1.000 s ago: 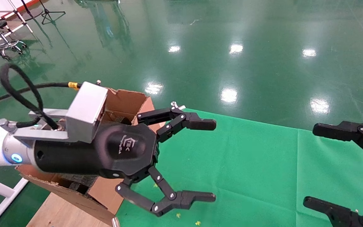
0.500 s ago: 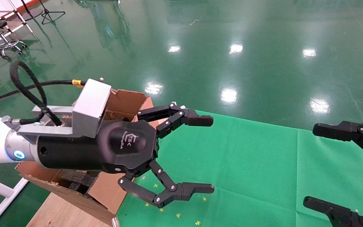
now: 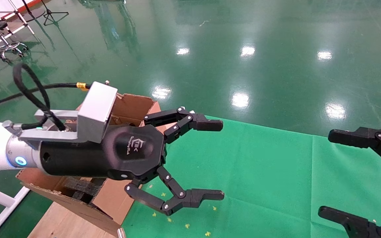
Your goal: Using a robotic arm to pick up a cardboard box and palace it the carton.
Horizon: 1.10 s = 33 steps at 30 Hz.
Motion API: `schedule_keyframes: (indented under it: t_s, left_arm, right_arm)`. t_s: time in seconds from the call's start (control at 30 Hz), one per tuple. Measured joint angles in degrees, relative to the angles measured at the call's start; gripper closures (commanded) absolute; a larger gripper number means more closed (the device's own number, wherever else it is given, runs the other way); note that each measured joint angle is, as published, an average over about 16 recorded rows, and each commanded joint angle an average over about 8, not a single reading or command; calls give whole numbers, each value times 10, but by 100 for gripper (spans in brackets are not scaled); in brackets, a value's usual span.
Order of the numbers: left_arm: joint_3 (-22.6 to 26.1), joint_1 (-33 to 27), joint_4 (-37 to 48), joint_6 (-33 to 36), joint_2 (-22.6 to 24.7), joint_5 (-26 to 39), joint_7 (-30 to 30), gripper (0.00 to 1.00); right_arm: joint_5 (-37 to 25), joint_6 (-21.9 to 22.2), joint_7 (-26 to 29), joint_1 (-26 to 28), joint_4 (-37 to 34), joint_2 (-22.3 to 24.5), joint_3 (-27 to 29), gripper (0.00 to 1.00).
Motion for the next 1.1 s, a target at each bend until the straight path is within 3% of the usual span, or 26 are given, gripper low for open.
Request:
schedule_keyframes:
  t_s: [1.1]
  left_arm:
    - [1,-1,2,-1,0,2,0,0]
  right_arm:
    - [0,0,0,0,0,0,0,0]
